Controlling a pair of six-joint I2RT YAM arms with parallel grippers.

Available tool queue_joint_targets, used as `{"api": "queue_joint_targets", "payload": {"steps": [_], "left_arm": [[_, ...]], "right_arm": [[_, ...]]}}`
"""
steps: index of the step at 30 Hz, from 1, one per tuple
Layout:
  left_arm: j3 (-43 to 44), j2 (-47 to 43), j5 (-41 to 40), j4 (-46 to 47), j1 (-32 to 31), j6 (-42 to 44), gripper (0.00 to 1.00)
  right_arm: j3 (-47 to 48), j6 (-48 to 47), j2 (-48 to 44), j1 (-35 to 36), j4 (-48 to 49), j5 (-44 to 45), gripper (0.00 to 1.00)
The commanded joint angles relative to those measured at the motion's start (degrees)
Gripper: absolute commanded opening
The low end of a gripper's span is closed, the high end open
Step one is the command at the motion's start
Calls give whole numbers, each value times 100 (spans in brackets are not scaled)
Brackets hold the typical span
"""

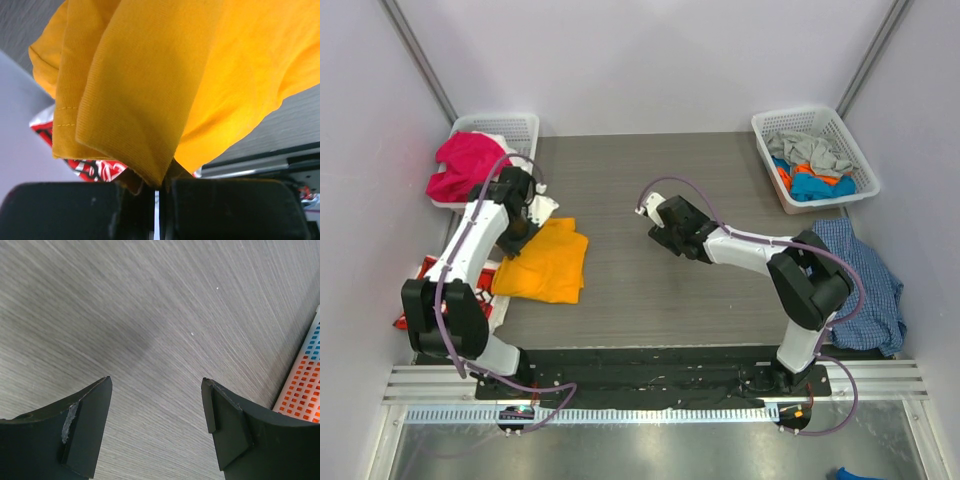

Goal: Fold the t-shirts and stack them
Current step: Put the neatly folded tshirt into the corner of the board with the left arm

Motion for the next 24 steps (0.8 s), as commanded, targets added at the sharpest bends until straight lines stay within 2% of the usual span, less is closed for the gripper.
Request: {"api": "queue_joint_targets", "payload": {"steps": [1, 12, 17, 24], "left_arm": [[-48, -418, -508, -506, 388, 667, 0], [330, -805, -746, -1386, 2067, 2048, 0], [269, -911, -755, -1334, 2866, 2584, 0], [-241, -955, -887, -737, 3781, 3367, 0]], "right_arm": [[-122, -96, -382, 13, 286, -17, 79], [-237, -148, -400, 13, 409, -60, 79], [-201, -131, -347, 13, 400, -96, 79], [-201, -131, -347, 13, 383, -87, 79]]}}
